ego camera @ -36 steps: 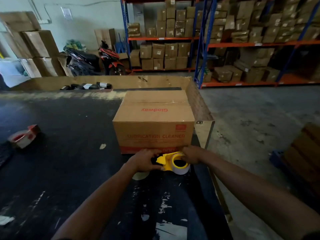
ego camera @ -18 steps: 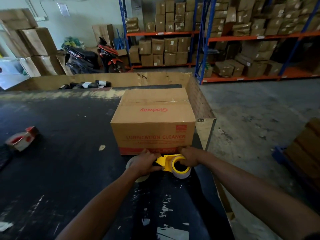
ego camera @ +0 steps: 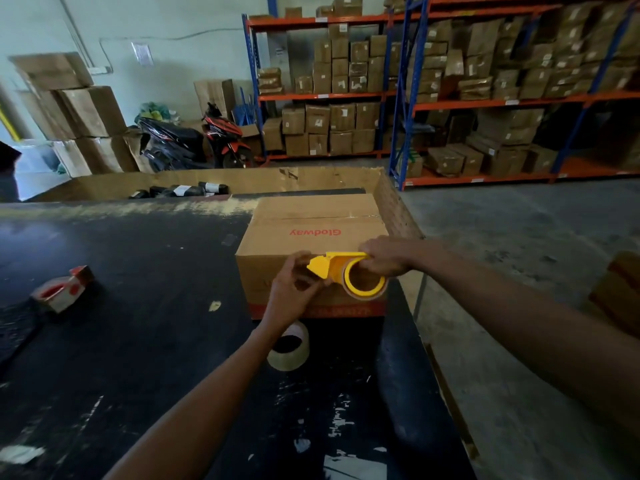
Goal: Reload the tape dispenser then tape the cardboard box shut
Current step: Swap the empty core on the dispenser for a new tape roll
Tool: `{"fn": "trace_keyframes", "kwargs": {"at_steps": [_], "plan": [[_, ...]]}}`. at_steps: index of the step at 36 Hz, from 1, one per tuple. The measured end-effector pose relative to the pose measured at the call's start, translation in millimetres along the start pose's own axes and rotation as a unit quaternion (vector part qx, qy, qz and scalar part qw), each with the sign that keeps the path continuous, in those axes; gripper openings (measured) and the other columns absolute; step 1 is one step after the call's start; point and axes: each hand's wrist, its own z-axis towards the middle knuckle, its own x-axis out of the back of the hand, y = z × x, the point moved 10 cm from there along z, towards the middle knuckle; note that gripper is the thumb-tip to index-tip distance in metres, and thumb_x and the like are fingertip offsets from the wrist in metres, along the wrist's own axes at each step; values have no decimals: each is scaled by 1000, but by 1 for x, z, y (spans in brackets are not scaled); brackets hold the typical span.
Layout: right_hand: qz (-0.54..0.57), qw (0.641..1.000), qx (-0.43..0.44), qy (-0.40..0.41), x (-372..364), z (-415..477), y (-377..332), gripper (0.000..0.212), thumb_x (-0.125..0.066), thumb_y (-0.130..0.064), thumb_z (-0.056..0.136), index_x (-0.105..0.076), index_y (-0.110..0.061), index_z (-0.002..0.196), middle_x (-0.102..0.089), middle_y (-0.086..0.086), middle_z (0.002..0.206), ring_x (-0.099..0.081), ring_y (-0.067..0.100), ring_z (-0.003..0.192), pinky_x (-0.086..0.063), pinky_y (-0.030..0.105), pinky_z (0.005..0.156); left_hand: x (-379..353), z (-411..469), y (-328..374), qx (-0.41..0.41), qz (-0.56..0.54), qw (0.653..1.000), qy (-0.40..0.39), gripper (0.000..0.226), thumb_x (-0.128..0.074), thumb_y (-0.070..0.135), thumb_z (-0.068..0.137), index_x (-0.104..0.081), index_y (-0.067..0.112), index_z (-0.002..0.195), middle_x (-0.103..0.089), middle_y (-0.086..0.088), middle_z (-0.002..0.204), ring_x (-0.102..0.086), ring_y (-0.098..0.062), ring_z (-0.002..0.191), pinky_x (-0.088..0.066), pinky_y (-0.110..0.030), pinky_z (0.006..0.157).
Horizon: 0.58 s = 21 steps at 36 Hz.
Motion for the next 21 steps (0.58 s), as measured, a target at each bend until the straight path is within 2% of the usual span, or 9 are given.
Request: {"fn": "trace_keyframes", "kwargs": {"at_steps": [2,4,7,10,11,13,16,19,21], "plan": [[-16,999,1,33,26,0,-3,19,-47,-37,102,-54,-20,99,-60,6,97,-59,20,86,-49,38,75,-4,3,-8,89,-65,994,-14,77,-83,27,84,-40,20,147,-61,2,129,-72,-14,99,-61,-36,89],[-31,995,12,90,55,-2,-9,16,-48,-36,102,-50,-20,97,-55,3,93,-56,22,86,-47,38,74,-19,5,-6,137,-115,982,-65,71,-79,27,88,-42,19,148,-63,-1,133,-69,-16,111,-61,-40,91],[-29,987,35,154,90,-11,-20,16,-49,-30,103,-52,-14,104,-53,3,94,-54,24,86,-43,38,73,-41,9,16,141,-205,962,-111,54,-72,24,94,-52,14,143,-67,-4,135,-70,-15,115,-62,-33,87],[-52,977,62,197,115,-17,-34,22,-50,-28,101,-53,-8,108,-57,9,101,-55,28,88,-44,41,75,-49,19,49,120,-294,944,-86,26,-65,24,98,-62,20,124,-70,-6,129,-70,-20,116,-60,-37,93],[-59,974,69,206,121,-21,-40,22,-50,-28,101,-53,-8,108,-58,11,101,-56,29,88,-45,42,75,-49,24,60,110,-310,941,-75,21,-64,25,99,-64,19,119,-71,-7,126,-70,-23,118,-60,-38,94],[-71,968,84,224,131,-27,-49,25,-51,-30,100,-52,-9,112,-59,12,105,-56,29,90,-45,43,77,-42,34,76,89,-321,942,-35,27,-63,26,99,-64,11,122,-73,-8,123,-68,-26,120,-60,-37,94],[-65,967,95,227,143,-35,-56,41,-53,-40,99,-47,-10,127,-54,12,115,-55,25,92,-46,41,78,-28,44,88,59,-303,951,11,39,-64,24,99,-62,3,131,-73,-11,123,-70,-23,116,-60,-33,95],[-69,981,69,167,146,-31,-54,71,-50,-64,95,-40,-14,144,-49,10,130,-51,19,102,-43,36,86,-18,47,88,50,-269,962,22,37,-63,28,100,-66,2,127,-76,-11,119,-72,-22,113,-60,-33,95],[-66,990,35,123,150,-30,-52,79,-49,-70,91,-40,-15,148,-50,10,138,-52,22,110,-43,35,91,-17,47,88,47,-252,966,19,32,-63,29,100,-69,6,121,-77,-7,114,-74,-20,109,-60,-33,94]]}}
